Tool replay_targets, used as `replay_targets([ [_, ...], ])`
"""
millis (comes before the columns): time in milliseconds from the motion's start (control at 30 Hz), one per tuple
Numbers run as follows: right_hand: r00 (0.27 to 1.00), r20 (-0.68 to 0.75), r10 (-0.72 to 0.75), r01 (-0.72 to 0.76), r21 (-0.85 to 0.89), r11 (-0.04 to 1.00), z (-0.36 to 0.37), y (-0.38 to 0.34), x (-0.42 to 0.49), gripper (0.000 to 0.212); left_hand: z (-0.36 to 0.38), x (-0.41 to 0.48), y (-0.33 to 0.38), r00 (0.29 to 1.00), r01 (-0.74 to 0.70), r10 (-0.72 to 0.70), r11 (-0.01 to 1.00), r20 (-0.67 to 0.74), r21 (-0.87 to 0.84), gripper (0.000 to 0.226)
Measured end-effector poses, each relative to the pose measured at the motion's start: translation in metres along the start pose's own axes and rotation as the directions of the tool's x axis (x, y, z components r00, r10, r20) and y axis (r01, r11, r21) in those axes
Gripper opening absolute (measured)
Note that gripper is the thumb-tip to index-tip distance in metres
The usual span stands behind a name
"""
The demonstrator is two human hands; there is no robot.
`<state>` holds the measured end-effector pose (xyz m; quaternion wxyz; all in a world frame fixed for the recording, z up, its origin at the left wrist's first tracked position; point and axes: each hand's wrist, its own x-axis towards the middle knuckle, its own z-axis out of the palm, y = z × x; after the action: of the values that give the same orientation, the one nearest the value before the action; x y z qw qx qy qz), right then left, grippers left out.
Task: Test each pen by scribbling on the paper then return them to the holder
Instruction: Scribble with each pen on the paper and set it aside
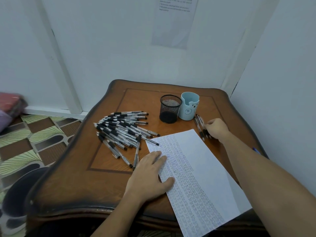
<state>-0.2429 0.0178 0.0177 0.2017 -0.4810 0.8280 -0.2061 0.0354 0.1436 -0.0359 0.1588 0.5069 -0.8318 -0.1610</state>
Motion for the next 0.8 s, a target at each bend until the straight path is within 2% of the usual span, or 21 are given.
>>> replay_targets([
  [67, 0.991, -0.108, -0.078, 0.073, -0.046, 0.996, 0.001, -0.002, -0.008, 0.032, 0.000, -0.001, 0.001, 1.000, -0.001, 0.001, 1.000, -0.005, -0.005, 0.086],
  [133, 0.945, -0.191, -0.264, 0.246, -0.114, 0.962, 0.006, -0.008, -0.018, 0.024, -0.001, -0.001, 0.002, 1.000, -0.002, 0.001, 1.000, -0.014, -0.016, 0.083],
  [200, 0.894, -0.056, -0.446, 0.440, -0.085, 0.894, 0.016, -0.023, -0.030, 0.019, -0.001, -0.001, 0.002, 1.000, -0.003, 0.003, 1.000, -0.022, -0.024, 0.080],
  [267, 0.843, 0.155, -0.515, 0.519, 0.015, 0.854, 0.031, -0.043, -0.046, 0.017, -0.001, -0.001, 0.002, 1.000, -0.003, 0.003, 1.000, -0.026, -0.026, 0.080],
  [333, 0.813, 0.259, -0.522, 0.509, 0.121, 0.852, 0.048, -0.061, -0.062, 0.021, -0.001, -0.001, 0.002, 1.000, 0.002, -0.002, 1.000, -0.016, -0.028, 0.080],
  [433, 0.831, 0.282, -0.479, 0.436, 0.204, 0.877, 0.071, -0.076, -0.070, 0.028, -0.001, -0.001, 0.003, 1.000, 0.007, -0.007, 1.000, 0.002, -0.024, 0.080],
  [567, 0.839, 0.217, -0.499, 0.469, 0.175, 0.866, 0.080, -0.080, -0.072, 0.014, -0.003, 0.000, 0.002, 1.000, 0.005, -0.005, 1.000, 0.014, -0.013, 0.081],
  [700, 0.868, 0.180, -0.463, 0.388, 0.338, 0.857, 0.066, -0.072, -0.073, 0.007, -0.002, -0.001, 0.002, 1.000, 0.002, -0.002, 1.000, 0.005, -0.027, 0.081],
  [800, 0.912, 0.098, -0.398, 0.289, 0.536, 0.794, 0.043, -0.062, -0.071, 0.009, -0.002, -0.002, 0.000, 1.000, 0.009, -0.008, 1.000, 0.018, -0.029, 0.083],
])
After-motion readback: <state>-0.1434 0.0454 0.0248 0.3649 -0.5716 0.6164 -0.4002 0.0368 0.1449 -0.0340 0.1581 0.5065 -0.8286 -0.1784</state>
